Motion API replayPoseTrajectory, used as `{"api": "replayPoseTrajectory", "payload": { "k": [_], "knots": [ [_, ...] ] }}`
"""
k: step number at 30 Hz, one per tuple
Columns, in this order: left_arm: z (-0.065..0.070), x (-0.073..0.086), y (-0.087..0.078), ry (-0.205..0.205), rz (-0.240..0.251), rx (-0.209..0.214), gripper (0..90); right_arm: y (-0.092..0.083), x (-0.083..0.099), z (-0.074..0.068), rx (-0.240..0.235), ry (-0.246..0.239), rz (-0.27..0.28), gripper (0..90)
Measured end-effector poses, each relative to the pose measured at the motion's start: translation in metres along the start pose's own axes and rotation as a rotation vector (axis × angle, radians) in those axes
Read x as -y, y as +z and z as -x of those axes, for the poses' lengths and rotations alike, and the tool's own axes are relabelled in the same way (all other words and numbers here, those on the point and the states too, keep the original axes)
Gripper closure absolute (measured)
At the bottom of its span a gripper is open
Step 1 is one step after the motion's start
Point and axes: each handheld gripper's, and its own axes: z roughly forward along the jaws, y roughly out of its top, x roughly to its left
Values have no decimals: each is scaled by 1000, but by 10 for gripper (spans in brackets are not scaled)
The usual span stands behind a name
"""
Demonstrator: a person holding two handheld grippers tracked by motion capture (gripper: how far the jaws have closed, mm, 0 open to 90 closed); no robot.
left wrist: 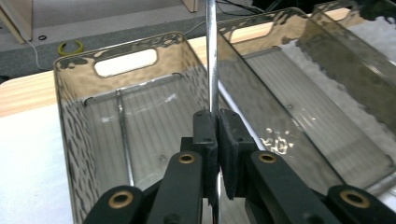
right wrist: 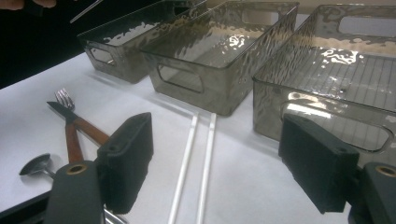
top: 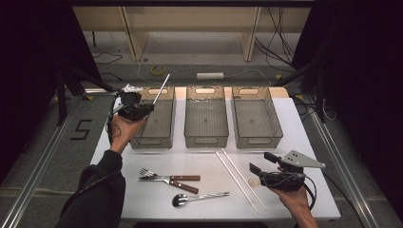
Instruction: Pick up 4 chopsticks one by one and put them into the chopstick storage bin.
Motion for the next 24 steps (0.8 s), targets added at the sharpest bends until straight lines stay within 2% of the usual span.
{"api": "replayPoseTrajectory", "payload": {
  "k": [13, 24],
  "knots": [
    [-25, 8, 20, -48, -20, -58, 853, 1, 0, 0, -4, 1, -3, 274],
    [-34, 12, 29, -65, -46, -100, 853, 1, 0, 0, -7, 2, -5, 274]
  ]
}}
